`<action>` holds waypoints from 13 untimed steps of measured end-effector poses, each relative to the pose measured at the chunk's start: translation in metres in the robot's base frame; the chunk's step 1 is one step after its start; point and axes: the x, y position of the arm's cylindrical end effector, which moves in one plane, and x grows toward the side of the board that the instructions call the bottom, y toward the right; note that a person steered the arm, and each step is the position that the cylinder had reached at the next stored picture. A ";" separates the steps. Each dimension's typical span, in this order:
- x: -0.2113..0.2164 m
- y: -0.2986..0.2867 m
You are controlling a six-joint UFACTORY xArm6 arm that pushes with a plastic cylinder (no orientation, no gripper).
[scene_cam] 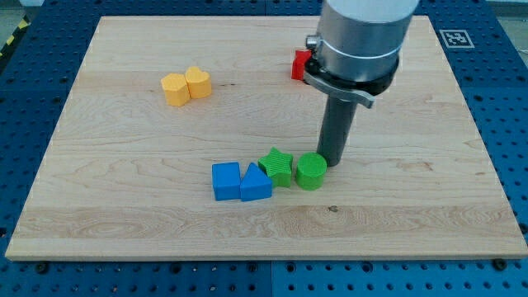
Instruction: Push the yellow hexagon slightly up
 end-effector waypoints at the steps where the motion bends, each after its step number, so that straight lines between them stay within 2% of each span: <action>1: 0.000 -0.014; 3: -0.011 -0.004; 4: -0.027 0.022; 6: -0.027 0.022; 9: -0.028 -0.078; 11: -0.049 -0.158; 13: -0.051 -0.174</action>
